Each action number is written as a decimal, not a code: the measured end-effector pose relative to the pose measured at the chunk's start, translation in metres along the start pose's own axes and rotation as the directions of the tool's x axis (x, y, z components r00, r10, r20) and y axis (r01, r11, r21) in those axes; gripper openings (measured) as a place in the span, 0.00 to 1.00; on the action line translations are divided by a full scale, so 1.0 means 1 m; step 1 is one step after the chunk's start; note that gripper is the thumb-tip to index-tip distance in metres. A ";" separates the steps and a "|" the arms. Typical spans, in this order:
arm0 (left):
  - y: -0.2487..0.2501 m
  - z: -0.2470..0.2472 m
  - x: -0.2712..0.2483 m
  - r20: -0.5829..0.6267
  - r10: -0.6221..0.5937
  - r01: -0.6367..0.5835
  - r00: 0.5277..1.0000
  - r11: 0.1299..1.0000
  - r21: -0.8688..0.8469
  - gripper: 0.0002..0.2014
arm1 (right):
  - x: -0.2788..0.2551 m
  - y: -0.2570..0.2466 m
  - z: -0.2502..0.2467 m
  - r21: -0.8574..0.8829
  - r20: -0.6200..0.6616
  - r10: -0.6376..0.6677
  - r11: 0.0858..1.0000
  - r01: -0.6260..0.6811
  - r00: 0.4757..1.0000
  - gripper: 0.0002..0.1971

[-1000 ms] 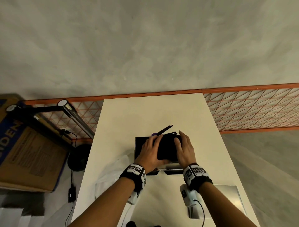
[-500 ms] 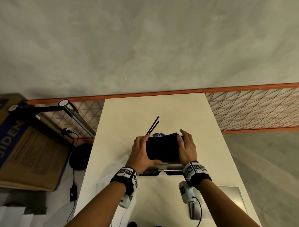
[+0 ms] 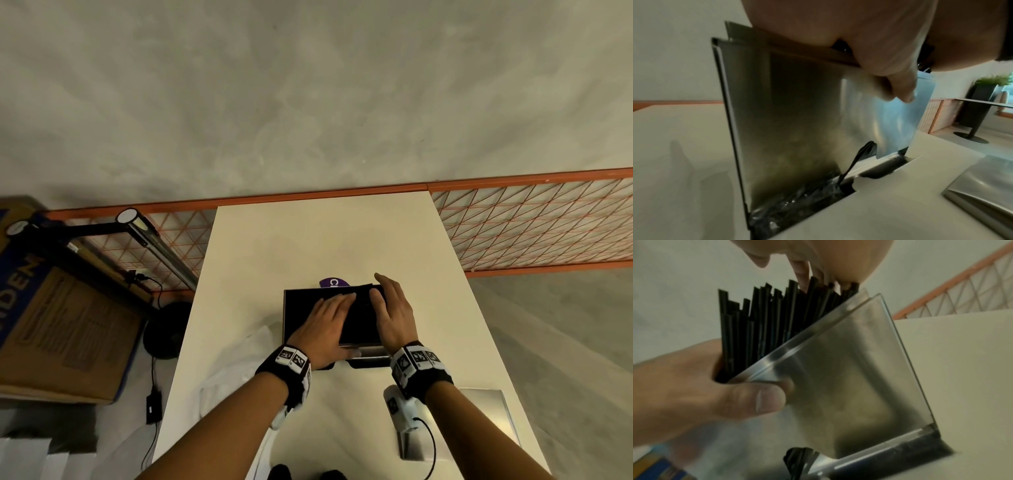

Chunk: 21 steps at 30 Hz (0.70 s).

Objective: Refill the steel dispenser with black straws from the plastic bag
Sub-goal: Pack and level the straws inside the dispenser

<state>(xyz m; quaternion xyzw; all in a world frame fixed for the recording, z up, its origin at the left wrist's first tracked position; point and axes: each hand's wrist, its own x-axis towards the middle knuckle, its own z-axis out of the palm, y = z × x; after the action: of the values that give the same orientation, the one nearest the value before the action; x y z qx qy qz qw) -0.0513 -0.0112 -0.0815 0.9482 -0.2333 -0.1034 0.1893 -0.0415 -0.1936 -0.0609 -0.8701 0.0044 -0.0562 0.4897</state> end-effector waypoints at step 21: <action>0.010 0.020 -0.024 -0.165 -0.103 0.114 0.981 0.992 0.059 0.55 | -0.038 -0.007 -0.004 -0.577 0.286 -0.286 0.710 0.403 0.915 0.13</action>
<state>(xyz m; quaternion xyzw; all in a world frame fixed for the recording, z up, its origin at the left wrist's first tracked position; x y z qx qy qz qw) -0.0822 -0.0140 -0.0927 0.9707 -0.1683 -0.0283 0.1691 -0.0801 -0.1911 -0.0562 -0.9690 -0.1832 -0.0654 0.1524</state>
